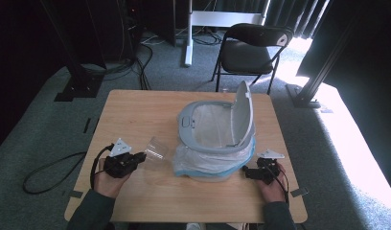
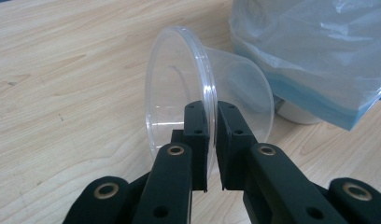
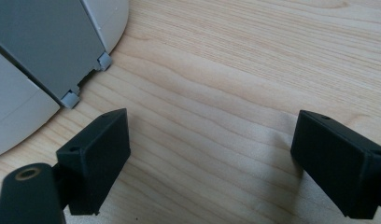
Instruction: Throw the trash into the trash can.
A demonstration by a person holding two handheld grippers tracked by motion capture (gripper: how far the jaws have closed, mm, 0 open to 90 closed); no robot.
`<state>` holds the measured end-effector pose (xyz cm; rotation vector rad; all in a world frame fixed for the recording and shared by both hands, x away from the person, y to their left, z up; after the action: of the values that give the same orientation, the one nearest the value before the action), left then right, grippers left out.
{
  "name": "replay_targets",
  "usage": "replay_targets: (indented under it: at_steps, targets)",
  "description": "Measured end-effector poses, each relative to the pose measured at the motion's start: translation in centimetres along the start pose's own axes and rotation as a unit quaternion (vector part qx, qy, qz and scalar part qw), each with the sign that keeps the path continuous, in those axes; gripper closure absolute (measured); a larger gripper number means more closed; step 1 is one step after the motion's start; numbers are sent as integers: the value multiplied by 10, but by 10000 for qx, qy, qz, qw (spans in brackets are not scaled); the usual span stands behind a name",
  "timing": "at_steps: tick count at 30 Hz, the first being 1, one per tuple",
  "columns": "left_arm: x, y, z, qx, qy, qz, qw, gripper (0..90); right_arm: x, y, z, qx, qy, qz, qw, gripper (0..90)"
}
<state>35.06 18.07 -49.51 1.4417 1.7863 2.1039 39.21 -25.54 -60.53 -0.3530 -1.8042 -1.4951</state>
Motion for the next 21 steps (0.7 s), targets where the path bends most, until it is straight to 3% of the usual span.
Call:
replay_targets:
  at_steps: [21]
  targets:
    - [15,27,6,-101,66,-308,9995,838,0,0,0,-1,0,1,10000,111]
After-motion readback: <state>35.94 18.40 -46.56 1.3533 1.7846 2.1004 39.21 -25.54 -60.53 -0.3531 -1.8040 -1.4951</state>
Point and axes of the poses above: each handheld gripper's, and its own axes: x roughly backward along the jaws, y roughly out of its top, z roughly to its left, the point moved 8 cm from there along -x, roughly forward along the jaws, and after that the axes turned 3 degrees about -y, right-handed, at the moved point
